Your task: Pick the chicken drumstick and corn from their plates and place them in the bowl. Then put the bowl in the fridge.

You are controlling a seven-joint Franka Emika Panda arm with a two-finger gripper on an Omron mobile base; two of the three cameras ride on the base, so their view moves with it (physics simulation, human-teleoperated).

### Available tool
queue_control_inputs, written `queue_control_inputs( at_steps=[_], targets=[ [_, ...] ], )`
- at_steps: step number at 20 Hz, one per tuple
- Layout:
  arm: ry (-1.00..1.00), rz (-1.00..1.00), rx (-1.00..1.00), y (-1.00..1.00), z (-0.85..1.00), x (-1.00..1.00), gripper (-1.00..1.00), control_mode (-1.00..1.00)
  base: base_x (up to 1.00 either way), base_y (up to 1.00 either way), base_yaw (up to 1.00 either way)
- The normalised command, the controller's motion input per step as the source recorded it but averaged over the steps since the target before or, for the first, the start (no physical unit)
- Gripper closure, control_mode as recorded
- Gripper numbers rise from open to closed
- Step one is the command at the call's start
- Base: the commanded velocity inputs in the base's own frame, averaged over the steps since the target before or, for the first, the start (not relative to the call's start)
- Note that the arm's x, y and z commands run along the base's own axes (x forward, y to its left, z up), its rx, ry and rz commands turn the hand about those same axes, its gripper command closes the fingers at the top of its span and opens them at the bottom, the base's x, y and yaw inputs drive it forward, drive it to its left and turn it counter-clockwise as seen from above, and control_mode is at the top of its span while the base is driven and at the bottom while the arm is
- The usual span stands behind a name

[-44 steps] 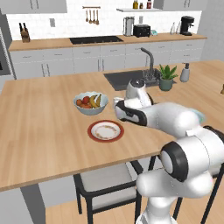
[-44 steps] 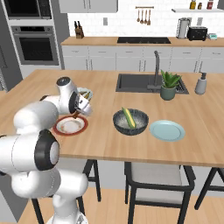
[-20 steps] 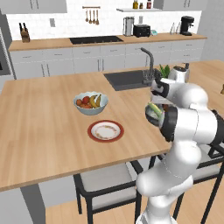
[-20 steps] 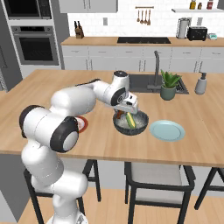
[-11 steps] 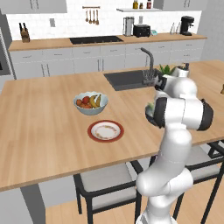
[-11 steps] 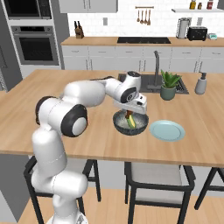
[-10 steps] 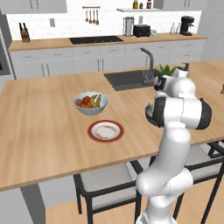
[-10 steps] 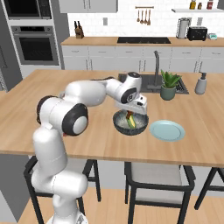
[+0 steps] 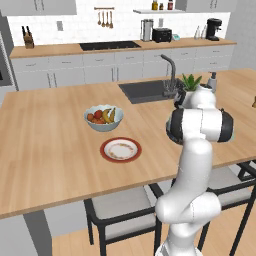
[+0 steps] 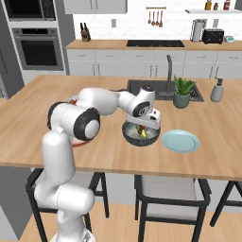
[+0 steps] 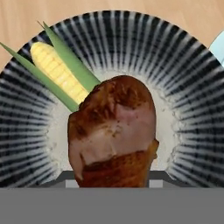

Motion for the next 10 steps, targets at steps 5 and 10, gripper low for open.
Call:
queue_control_inputs(
  at_steps=[5, 10],
  targets=[
    [0.01, 0.00, 0.00, 0.00, -0.19, 0.37, 1.00, -1.00, 0.00, 0.00, 0.00],
    [0.00, 0.00, 0.00, -0.02, -0.26, 0.30, 1.00, -1.00, 0.00, 0.00, 0.00]
  ],
)
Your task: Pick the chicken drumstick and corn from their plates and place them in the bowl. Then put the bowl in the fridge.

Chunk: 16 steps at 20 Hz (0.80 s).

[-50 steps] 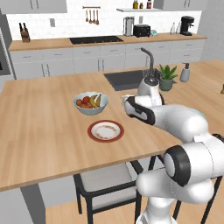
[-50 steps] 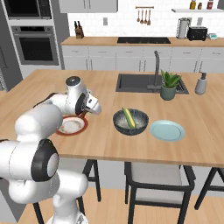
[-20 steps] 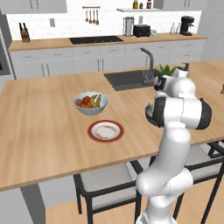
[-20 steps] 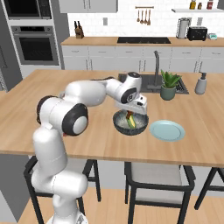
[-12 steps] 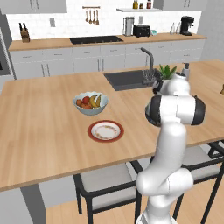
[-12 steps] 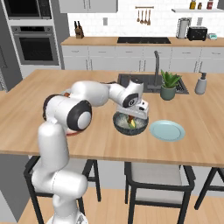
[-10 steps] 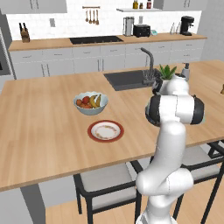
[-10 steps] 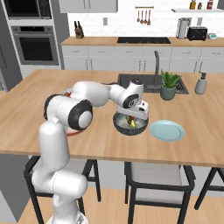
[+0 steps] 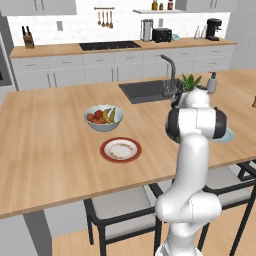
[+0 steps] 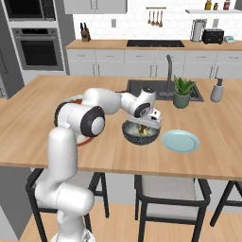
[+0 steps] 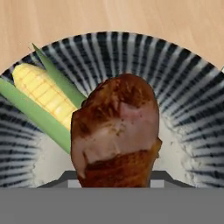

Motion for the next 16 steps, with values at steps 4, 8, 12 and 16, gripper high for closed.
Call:
queue_control_inputs(
  at_steps=[4, 8, 12, 16],
  targets=[
    [0.00, 0.00, 0.00, -0.04, -0.22, 0.11, 1.00, -1.00, 0.00, 0.00, 0.00],
    [0.00, 0.00, 0.00, 0.00, -0.04, -0.17, -1.00, -1.00, 0.00, 0.00, 0.00],
    [0.00, 0.00, 0.00, 0.00, 0.00, -0.42, -1.00, -1.00, 0.00, 0.00, 0.00],
    [-0.01, 0.00, 0.00, 0.00, 0.00, -0.39, -1.00, -1.00, 0.00, 0.00, 0.00]
  ],
)
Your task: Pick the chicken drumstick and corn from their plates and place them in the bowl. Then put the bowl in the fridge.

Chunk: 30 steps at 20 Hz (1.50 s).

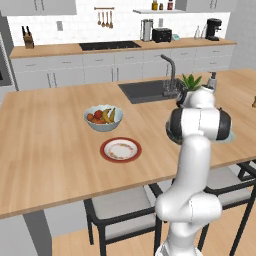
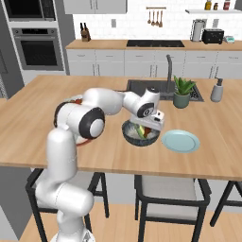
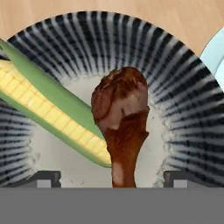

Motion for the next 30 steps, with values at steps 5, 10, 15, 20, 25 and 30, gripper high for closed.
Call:
queue_control_inputs(
  at_steps=[5, 10, 15, 20, 25, 30],
  targets=[
    [-0.04, -0.09, 0.00, 0.02, 0.25, -0.45, -1.00, -1.00, 0.00, 0.00, 0.00],
    [-0.05, -0.29, 0.06, 0.00, 0.51, -0.19, -1.00, -1.00, 0.00, 0.00, 0.00],
    [0.04, -0.40, 0.24, -0.24, 0.43, -0.44, -1.00, -1.00, 0.00, 0.00, 0.00],
    [0.21, -0.50, 0.25, -0.28, 0.25, -0.46, -1.00, -1.00, 0.00, 0.00, 0.00],
    [0.30, -0.43, 0.27, -0.35, 0.11, -0.17, -1.00, -1.00, 0.00, 0.00, 0.00],
    [0.11, -0.21, 0.12, -0.04, -0.32, -0.11, -1.00, -1.00, 0.00, 0.00, 0.00]
  ],
)
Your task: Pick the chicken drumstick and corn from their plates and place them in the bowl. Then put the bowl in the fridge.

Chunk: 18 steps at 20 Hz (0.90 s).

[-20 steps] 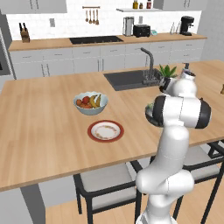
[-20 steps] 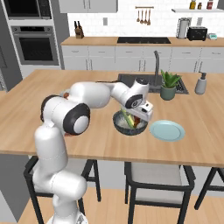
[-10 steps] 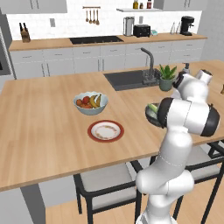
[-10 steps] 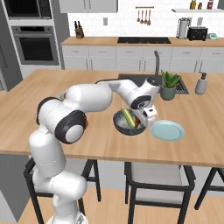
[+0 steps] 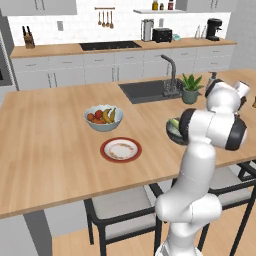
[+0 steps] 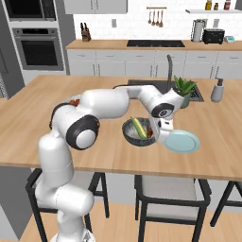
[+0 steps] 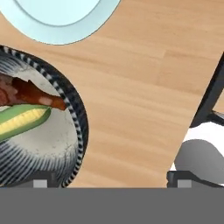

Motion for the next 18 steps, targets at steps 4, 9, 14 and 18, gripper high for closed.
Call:
queue_control_inputs(
  at_steps=[4, 9, 14, 18],
  targets=[
    [0.04, 0.00, -0.08, 0.29, -0.49, 0.00, -1.00, -1.00, 0.00, 0.00, 0.00],
    [0.07, 0.00, -0.03, 0.10, -0.38, 0.26, -1.00, -1.00, 0.00, 0.00, 0.00],
    [-0.01, 0.00, 0.00, 0.00, -0.29, 0.46, -1.00, -1.00, 0.00, 0.00, 0.00],
    [0.00, 0.00, 0.00, 0.00, -0.39, 0.32, -1.00, -1.00, 0.00, 0.00, 0.00]
  ],
)
